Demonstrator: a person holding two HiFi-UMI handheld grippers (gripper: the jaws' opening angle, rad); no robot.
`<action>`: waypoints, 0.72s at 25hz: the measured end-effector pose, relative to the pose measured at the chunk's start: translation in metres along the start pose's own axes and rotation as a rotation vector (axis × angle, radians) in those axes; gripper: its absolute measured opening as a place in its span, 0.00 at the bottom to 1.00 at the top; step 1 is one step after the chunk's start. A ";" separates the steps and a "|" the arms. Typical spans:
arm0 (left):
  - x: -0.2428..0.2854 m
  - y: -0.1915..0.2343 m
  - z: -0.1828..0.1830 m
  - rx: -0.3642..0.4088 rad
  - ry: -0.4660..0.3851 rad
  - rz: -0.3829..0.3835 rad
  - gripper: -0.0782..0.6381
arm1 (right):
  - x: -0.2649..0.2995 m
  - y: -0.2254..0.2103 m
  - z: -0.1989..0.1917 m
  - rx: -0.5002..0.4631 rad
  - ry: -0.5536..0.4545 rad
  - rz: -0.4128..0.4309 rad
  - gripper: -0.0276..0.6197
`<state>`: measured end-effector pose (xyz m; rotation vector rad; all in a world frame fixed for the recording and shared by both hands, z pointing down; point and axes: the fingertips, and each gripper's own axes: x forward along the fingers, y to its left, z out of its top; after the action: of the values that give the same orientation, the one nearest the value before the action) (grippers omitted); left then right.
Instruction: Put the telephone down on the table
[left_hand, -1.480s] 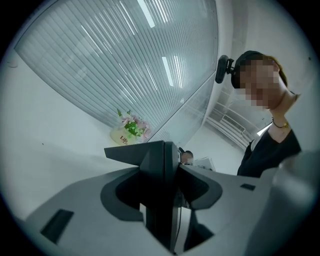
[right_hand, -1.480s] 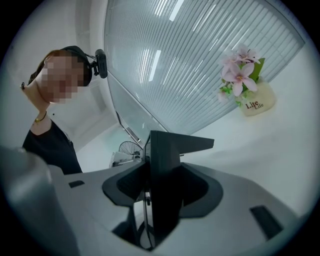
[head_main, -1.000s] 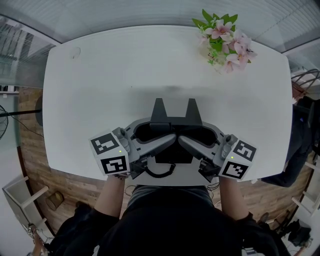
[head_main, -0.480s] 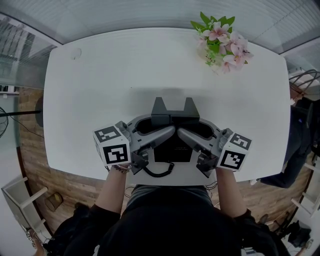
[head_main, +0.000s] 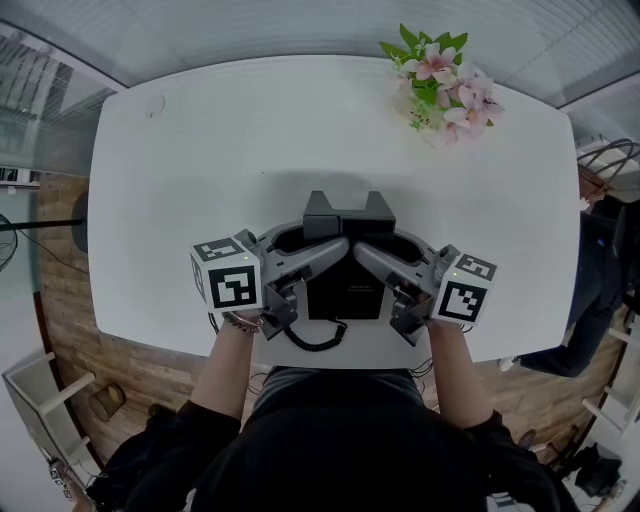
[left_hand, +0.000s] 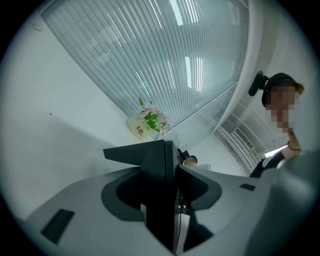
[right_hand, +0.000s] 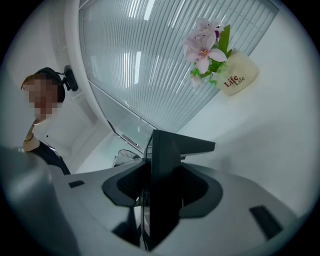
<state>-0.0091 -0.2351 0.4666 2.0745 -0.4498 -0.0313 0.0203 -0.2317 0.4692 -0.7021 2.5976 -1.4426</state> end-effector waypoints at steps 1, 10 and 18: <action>0.000 0.001 0.000 -0.002 0.002 0.002 0.41 | 0.000 -0.001 0.000 0.005 0.000 0.001 0.36; 0.003 0.006 -0.001 -0.030 0.011 0.014 0.41 | 0.001 -0.007 -0.001 0.039 0.005 -0.003 0.36; 0.004 0.009 -0.001 -0.048 0.017 0.019 0.41 | 0.002 -0.009 -0.001 0.057 0.011 -0.007 0.36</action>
<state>-0.0081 -0.2396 0.4750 2.0216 -0.4544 -0.0130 0.0209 -0.2359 0.4780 -0.6984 2.5531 -1.5199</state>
